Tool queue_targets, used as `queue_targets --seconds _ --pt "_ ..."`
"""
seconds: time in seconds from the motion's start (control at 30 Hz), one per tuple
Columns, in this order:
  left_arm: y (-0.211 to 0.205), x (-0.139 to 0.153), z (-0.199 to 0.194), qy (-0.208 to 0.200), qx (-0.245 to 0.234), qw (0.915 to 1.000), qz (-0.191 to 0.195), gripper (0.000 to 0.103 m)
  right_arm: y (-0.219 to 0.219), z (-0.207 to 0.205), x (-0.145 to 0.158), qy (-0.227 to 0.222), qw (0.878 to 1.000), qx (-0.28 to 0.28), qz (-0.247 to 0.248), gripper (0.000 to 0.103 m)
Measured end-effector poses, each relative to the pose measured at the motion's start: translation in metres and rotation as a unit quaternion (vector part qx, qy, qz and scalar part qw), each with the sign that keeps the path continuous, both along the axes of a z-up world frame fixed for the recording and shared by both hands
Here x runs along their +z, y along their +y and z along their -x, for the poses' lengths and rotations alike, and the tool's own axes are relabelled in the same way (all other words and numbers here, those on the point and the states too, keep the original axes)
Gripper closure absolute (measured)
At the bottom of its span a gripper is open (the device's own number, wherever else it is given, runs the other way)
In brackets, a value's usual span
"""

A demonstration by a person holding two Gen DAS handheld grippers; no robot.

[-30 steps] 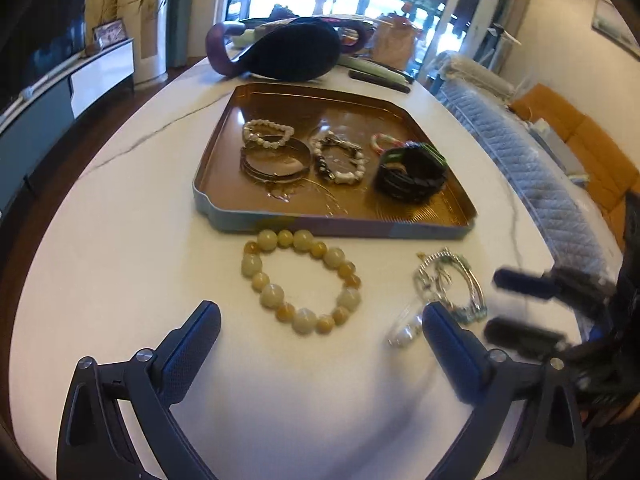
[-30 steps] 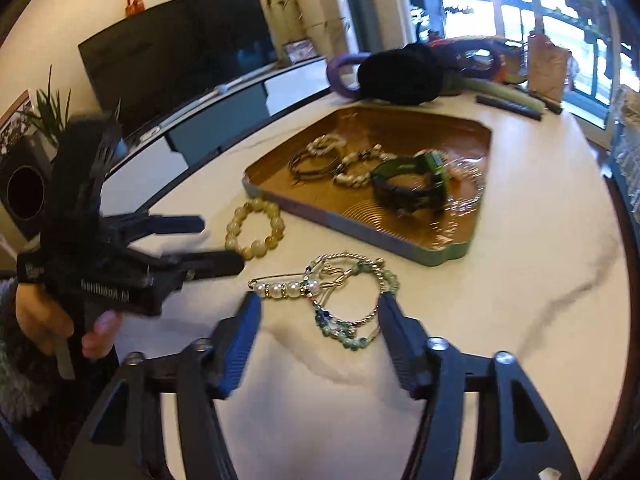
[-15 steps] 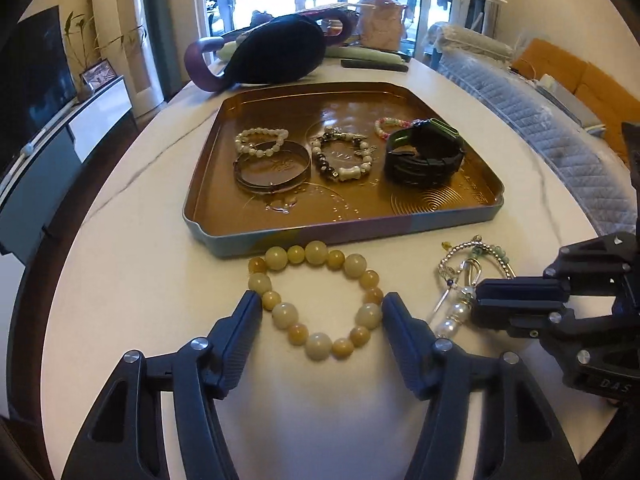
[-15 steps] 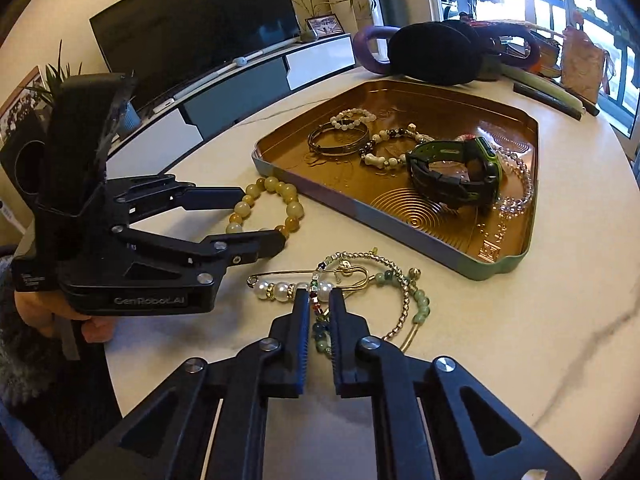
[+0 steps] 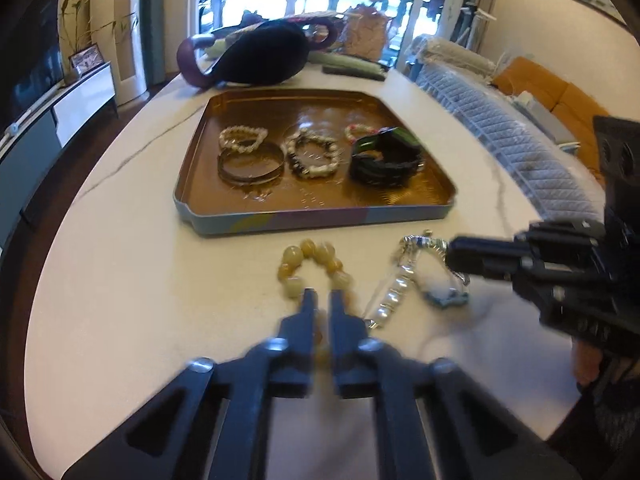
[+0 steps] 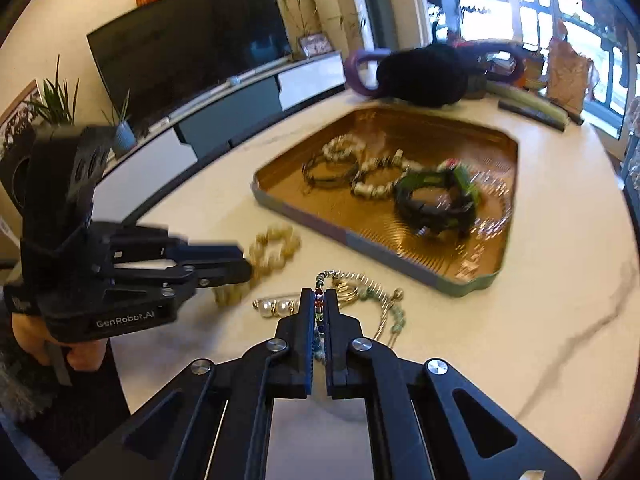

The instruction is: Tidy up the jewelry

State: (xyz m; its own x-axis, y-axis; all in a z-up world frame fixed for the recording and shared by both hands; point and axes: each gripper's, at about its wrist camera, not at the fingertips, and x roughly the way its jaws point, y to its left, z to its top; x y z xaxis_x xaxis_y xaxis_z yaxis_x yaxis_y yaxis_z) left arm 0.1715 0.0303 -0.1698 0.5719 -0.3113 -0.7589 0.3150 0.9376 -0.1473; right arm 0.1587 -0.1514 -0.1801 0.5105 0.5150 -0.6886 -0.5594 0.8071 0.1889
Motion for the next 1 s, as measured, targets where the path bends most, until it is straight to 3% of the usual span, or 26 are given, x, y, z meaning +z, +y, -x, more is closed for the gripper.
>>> queue_targets --seconds 0.17,0.37,0.43,0.5,0.6,0.7,0.77,0.83,0.87,0.9,0.97,1.0 --pt "0.0 0.003 0.009 -0.002 -0.005 1.0 -0.001 0.098 -0.017 0.006 0.021 -0.025 0.999 -0.024 -0.014 0.1" --pt "0.006 -0.003 0.007 -0.005 0.034 0.9989 -0.033 0.093 -0.038 0.002 0.022 -0.019 0.998 -0.063 -0.011 0.1" --pt "0.007 -0.006 0.004 -0.009 0.04 0.9982 -0.044 0.083 -0.042 -0.002 0.016 -0.006 0.998 -0.068 -0.003 0.1" --pt "0.007 -0.007 0.002 -0.007 0.043 0.9981 -0.044 0.059 -0.045 -0.006 0.007 0.007 0.997 -0.078 0.004 0.099" --pt "0.006 -0.015 -0.004 0.007 0.05 0.9975 -0.051 0.055 -0.049 -0.012 -0.005 0.026 0.996 -0.089 0.008 0.099" --pt "0.002 -0.017 -0.007 -0.008 0.048 0.9965 -0.067 0.052 -0.054 -0.019 -0.016 0.039 0.994 -0.105 0.015 0.095" --pt "0.001 -0.017 -0.01 -0.013 0.042 0.9969 -0.064 0.053 -0.056 -0.024 -0.024 0.053 0.992 -0.111 0.021 0.091" --pt "0.003 -0.016 -0.013 -0.014 0.038 0.9973 -0.062 0.063 -0.057 -0.026 -0.028 0.056 0.992 -0.113 0.019 0.079" --pt "0.004 -0.016 -0.014 -0.013 0.036 0.9976 -0.058 0.081 -0.057 -0.025 -0.027 0.051 0.992 -0.113 0.019 0.073" --pt "0.005 -0.016 -0.016 -0.01 0.033 0.9981 -0.051 0.09 -0.056 -0.025 -0.026 0.046 0.992 -0.112 0.021 0.066" --pt "0.009 -0.016 -0.018 -0.004 0.032 0.9988 -0.037 0.09 -0.05 -0.024 -0.024 0.034 0.993 -0.104 0.04 0.056" --pt "0.009 -0.016 -0.018 -0.004 0.033 0.9988 -0.035 0.09 -0.046 -0.025 -0.026 0.031 0.993 -0.099 0.056 0.056"
